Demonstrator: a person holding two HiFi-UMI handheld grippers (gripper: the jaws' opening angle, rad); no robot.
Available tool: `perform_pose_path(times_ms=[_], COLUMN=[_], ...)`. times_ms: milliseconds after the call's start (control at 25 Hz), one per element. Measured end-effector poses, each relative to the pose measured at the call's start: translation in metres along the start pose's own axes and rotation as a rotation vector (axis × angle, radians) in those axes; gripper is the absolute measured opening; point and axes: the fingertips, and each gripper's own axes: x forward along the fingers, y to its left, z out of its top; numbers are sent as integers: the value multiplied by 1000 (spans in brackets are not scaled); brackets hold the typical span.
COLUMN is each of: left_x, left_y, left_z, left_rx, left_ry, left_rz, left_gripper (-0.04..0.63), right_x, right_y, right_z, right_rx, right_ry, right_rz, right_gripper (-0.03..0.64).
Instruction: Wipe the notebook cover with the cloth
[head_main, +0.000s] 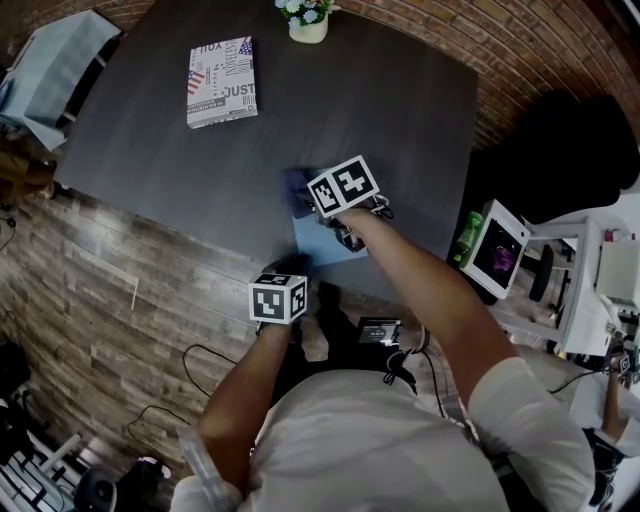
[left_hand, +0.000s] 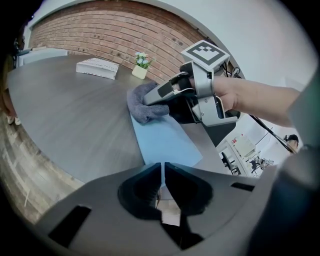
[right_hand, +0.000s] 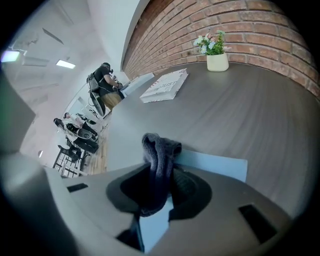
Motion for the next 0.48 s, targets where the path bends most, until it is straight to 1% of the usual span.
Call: perform_pose_path(times_ms=[480], left_x=[0], left_y=[1], left_z=[0], left_rx=[2], left_ry=[-1], left_rz=[-5], left_gripper=[32], right_x=[-17], right_y=[-28], right_z=[-11], right_rx=[31], right_ry=[3], right_rz=[-45], right_gripper=[103])
